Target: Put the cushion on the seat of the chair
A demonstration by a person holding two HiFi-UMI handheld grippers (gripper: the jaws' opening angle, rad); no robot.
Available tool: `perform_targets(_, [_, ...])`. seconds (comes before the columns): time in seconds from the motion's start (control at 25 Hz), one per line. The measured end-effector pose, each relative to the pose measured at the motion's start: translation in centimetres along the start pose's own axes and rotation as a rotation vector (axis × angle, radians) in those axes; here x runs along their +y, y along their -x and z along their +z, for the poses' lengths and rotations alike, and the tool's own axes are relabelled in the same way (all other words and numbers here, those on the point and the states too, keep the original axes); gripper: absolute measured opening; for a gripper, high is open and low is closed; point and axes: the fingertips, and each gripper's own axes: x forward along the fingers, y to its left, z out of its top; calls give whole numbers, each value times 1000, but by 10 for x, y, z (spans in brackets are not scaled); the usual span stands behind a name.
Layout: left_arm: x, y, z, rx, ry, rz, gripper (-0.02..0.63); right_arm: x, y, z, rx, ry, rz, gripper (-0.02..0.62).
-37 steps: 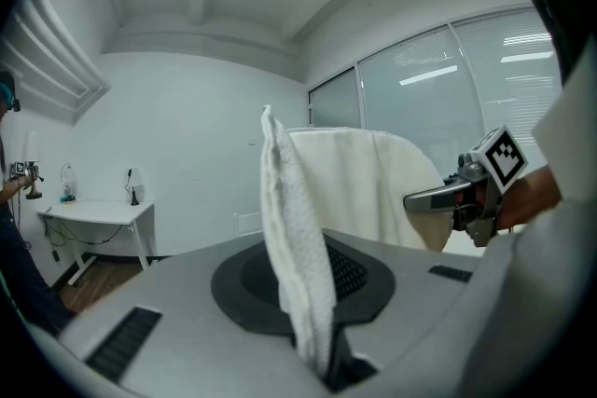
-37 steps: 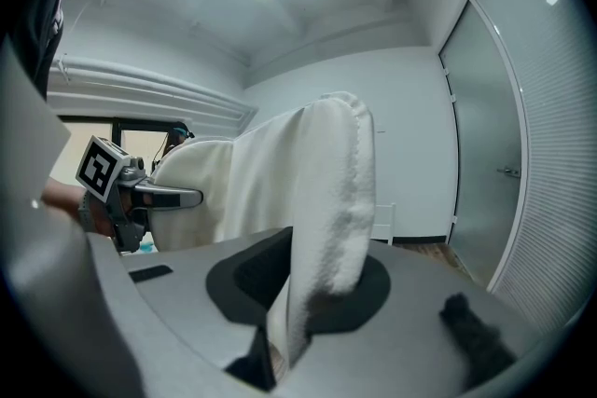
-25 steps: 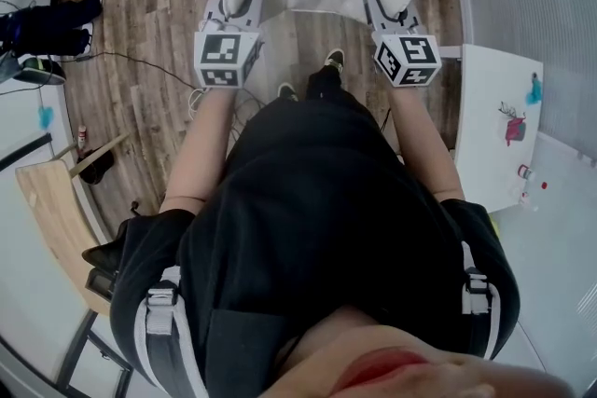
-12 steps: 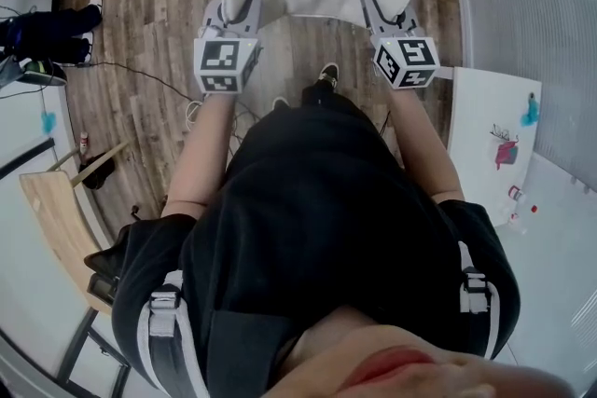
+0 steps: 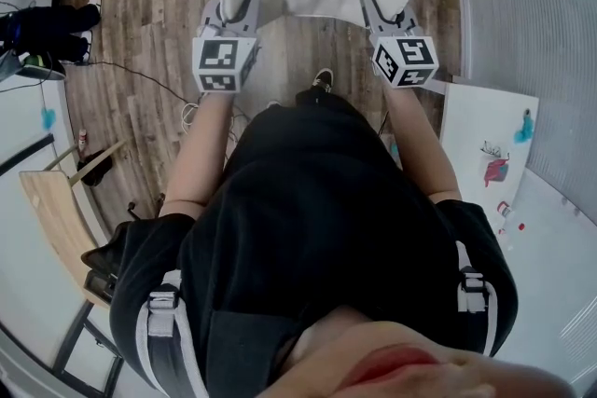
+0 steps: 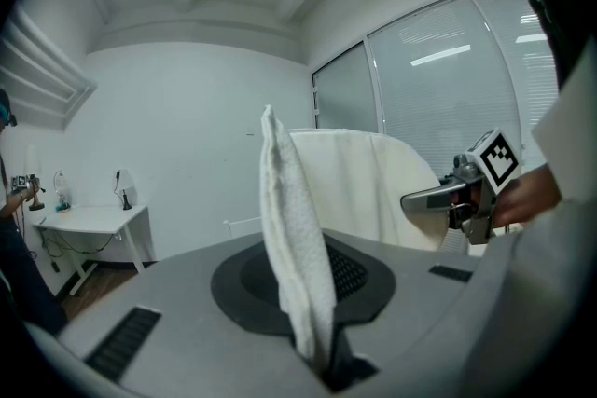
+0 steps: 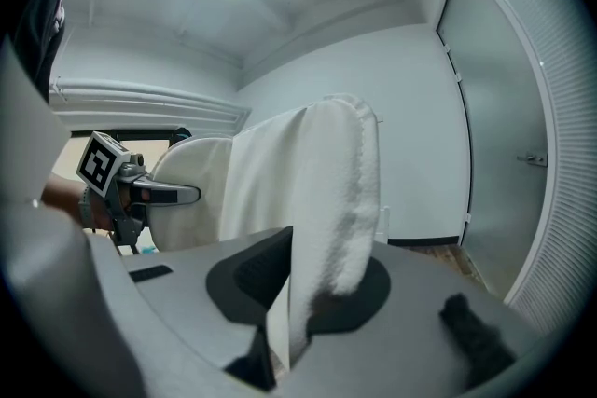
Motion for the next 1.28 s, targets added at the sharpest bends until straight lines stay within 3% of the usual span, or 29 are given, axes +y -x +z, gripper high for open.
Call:
perform_targets(0.56, [-22,-59,18,18,-25,52,51,-69,-21,4,-15,-7,50,55])
perform_targets(1.12, [-8,-86,28,19,-43,54,51,-88,-42,16,-24,-4,57,55])
perform_targets(1.28, [13,-109,23,22,-32,37,52,-93,-68,15,-10,-11,46,55])
